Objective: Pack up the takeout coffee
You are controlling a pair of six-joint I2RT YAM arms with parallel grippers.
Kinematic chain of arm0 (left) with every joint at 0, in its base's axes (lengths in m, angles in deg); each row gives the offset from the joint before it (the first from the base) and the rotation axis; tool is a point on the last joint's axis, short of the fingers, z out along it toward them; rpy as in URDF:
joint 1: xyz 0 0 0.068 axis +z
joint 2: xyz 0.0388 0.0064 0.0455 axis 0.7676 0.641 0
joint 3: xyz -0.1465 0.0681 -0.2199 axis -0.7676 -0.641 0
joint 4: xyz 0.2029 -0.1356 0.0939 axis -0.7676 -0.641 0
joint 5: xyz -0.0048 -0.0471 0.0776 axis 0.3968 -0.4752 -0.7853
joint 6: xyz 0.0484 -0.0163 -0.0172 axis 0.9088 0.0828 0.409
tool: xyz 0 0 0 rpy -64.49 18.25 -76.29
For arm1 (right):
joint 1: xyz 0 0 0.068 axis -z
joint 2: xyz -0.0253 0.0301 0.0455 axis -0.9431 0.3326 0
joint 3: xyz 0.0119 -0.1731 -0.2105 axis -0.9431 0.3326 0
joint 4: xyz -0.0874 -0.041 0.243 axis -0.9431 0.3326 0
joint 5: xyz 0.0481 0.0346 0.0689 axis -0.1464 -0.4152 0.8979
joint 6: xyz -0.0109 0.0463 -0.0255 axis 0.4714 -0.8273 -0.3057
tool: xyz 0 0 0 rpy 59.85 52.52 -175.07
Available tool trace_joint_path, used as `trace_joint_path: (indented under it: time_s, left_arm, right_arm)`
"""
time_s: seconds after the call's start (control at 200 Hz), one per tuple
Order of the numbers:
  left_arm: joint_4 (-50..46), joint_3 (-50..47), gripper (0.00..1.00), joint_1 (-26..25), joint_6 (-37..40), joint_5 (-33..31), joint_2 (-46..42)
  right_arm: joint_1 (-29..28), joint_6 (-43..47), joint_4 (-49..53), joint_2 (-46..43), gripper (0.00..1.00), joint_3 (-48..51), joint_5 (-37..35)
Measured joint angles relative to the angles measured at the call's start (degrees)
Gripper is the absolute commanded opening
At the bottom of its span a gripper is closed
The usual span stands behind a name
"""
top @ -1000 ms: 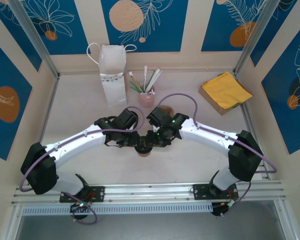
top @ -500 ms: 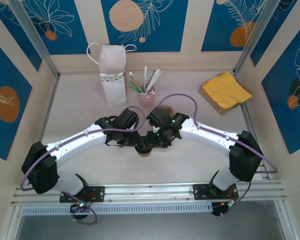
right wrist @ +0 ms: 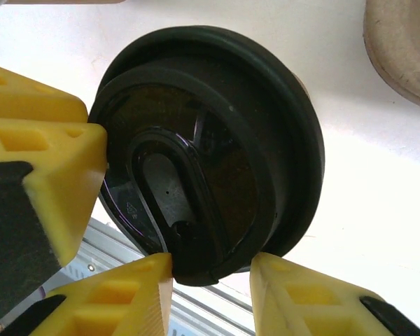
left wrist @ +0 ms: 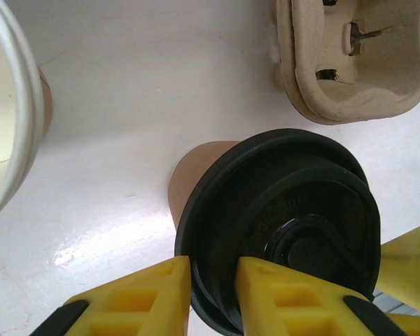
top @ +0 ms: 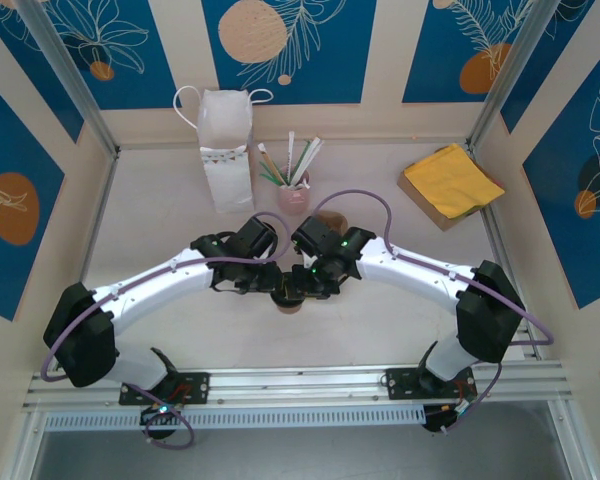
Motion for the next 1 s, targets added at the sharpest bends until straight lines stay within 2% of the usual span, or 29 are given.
trace_joint_path:
  time_s: [0.69, 1.0]
  left_arm:
    - [-1.0, 0.9, 0.24, 0.0, 0.2, 0.0, 0.2]
    - [-5.1, 4.8, 0.31, 0.0, 0.7, -0.8, 1.6]
  right_arm:
    - [1.5, 0.2, -1.2, -0.4, 0.34, 1.2, 2.1]
    - [2.0, 0.9, 0.6, -0.4, 0.43, -0.7, 0.3]
